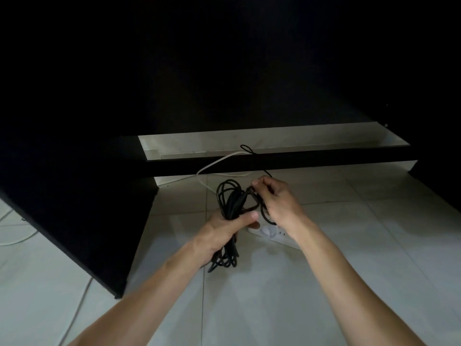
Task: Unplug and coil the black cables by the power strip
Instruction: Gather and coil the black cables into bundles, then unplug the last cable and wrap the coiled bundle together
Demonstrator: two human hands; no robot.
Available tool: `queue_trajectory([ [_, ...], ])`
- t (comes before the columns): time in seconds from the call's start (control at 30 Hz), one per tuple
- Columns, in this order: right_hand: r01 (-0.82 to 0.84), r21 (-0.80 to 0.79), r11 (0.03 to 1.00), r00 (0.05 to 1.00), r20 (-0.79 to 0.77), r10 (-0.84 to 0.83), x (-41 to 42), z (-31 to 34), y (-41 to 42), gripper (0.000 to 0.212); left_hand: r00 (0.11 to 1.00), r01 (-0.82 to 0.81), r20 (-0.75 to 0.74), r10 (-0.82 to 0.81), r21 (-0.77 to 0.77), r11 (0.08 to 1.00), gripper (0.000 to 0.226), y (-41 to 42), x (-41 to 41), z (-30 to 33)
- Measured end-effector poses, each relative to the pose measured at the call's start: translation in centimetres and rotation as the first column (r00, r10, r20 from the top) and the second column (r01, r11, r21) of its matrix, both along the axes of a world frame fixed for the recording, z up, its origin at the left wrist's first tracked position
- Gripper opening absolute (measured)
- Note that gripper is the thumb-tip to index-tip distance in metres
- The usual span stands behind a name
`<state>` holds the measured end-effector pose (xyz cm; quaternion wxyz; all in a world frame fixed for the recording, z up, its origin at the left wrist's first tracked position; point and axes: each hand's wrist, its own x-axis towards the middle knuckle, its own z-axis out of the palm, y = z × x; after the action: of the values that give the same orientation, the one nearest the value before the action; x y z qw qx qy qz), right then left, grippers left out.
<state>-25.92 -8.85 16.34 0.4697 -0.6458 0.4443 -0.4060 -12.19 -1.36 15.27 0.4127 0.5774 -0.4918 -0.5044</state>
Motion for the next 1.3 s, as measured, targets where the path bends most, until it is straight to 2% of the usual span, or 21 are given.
queue_trajectory([
  [0.07,0.068,-0.022,0.997,0.998,0.000,-0.068,0.0,-0.3,0.0,0.029,0.999,-0.017,0.042,0.016,0.027,0.999,0.020,-0.2,-0.3,-0.3],
  [0.17,0.162,0.031,0.986,0.983,0.080,-0.164,0.2,-0.6,-0.1,0.027,0.993,-0.095,0.080,0.087,0.104,0.990,0.044,-0.1,-0.4,-0.9],
  [0.27,0.241,0.078,0.967,0.963,0.107,-0.248,0.1,-1.0,-0.6,0.030,0.994,-0.035,-0.090,0.057,0.231,0.972,0.047,-0.2,0.0,-1.1],
  [0.4,0.308,0.069,0.949,0.950,0.032,-0.311,-0.4,-1.0,-0.9,0.029,0.970,0.128,-0.237,-0.045,0.347,0.929,0.036,-0.3,0.5,-1.1],
  [0.5,0.274,0.132,0.953,0.955,0.081,-0.286,-0.6,-0.1,-0.4,0.023,0.939,0.043,-0.334,0.081,0.350,0.936,0.029,-0.6,0.5,-1.7],
  [0.57,0.206,0.170,0.964,0.965,0.130,-0.229,-0.5,0.5,0.2,0.016,0.870,-0.051,-0.440,0.223,0.371,0.927,0.031,-1.0,0.4,-2.2],
  [0.63,0.138,0.156,0.978,0.978,0.135,-0.159,-0.1,0.8,0.7,0.015,0.812,-0.140,-0.482,0.330,0.389,0.911,0.033,-1.4,0.2,-2.8],
  [0.87,0.046,0.101,0.994,0.999,0.003,-0.047,-0.4,1.0,1.2,0.014,0.736,-0.453,-0.382,0.558,0.334,0.826,0.025,-2.7,1.1,-2.9],
  [1.0,0.013,0.056,0.998,0.997,-0.071,-0.009,-1.3,0.8,0.7,0.006,0.680,-0.567,-0.384,0.624,0.264,0.780,0.023,-3.1,3.3,-2.9],
  [1.07,0.011,0.031,0.999,0.992,-0.123,-0.007,-1.5,0.4,0.4,0.010,0.644,-0.611,-0.382,0.663,0.265,0.746,0.021,-3.4,4.0,-2.8],
  [1.17,0.008,-0.040,0.999,0.950,-0.310,-0.019,-1.7,-0.4,0.3,0.012,0.604,-0.608,-0.417,0.679,0.310,0.731,0.022,-3.8,4.5,-2.3],
  [1.23,-0.020,-0.043,0.999,0.906,-0.424,0.000,-1.5,-0.8,0.5,0.016,0.635,-0.523,-0.448,0.629,0.351,0.777,0.026,-3.9,4.3,-2.0],
  [1.3,-0.021,0.028,0.999,0.888,-0.458,0.031,-1.0,-1.6,0.7,0.020,0.647,-0.416,-0.515,0.562,0.380,0.826,0.029,-3.8,3.7,-1.9],
])
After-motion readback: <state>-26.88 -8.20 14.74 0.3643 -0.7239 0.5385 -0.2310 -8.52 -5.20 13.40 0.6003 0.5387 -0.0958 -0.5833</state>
